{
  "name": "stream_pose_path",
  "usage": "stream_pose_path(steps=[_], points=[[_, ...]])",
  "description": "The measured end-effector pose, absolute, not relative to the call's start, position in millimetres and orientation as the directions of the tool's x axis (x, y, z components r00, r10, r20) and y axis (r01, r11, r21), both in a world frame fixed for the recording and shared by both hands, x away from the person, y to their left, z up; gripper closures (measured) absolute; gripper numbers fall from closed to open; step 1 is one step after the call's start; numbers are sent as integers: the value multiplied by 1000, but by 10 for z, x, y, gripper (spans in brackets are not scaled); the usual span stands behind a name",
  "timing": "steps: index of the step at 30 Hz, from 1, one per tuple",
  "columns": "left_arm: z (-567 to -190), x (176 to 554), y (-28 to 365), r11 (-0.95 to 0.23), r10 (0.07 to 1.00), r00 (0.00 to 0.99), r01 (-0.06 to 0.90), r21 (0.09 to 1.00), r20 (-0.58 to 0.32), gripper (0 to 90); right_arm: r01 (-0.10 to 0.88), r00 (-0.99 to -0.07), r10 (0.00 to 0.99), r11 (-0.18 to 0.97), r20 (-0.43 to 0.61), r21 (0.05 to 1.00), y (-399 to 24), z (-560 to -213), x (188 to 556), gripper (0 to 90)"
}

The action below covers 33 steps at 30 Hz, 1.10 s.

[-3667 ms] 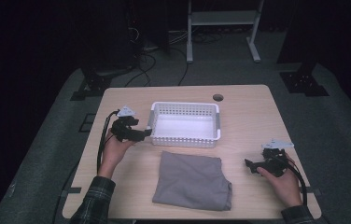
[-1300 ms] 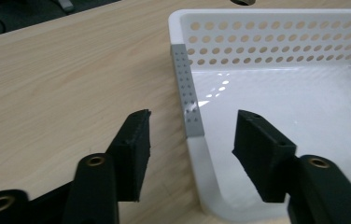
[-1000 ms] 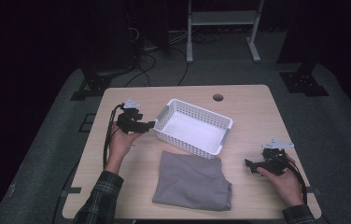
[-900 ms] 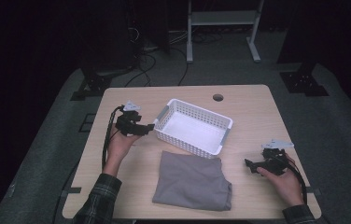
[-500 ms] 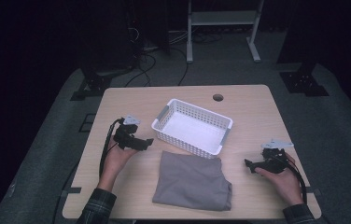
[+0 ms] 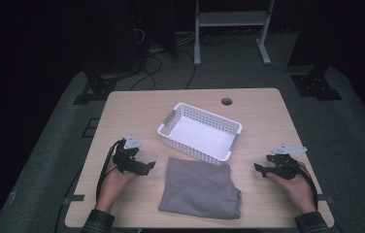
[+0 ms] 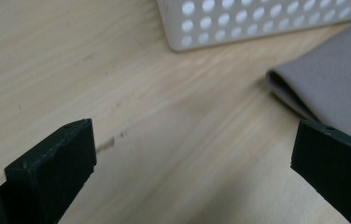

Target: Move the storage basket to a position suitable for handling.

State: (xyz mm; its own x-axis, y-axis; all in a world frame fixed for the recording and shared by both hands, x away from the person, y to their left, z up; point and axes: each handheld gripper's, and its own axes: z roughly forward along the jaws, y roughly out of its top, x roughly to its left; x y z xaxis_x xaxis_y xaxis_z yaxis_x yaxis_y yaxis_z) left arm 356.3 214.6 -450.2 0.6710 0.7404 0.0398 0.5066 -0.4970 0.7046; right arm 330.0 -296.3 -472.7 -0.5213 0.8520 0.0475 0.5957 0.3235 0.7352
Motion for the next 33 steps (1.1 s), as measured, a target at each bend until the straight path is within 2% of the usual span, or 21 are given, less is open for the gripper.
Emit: stream_pose_path(steps=[12,22,33], points=[[-4763,3312,2225,-534,730,682,530,658,43,0,554,-582,810,330,72,764,-2861,-4472,3274,378],[-4836,3267,2330,-498,715,699,490,716,18,0,507,-660,748,368,77,779,-2637,-4250,3285,429],[-4836,3270,2338,-500,710,704,488,716,16,0,479,-721,686,395,96,784,-2352,-4085,3372,466]])
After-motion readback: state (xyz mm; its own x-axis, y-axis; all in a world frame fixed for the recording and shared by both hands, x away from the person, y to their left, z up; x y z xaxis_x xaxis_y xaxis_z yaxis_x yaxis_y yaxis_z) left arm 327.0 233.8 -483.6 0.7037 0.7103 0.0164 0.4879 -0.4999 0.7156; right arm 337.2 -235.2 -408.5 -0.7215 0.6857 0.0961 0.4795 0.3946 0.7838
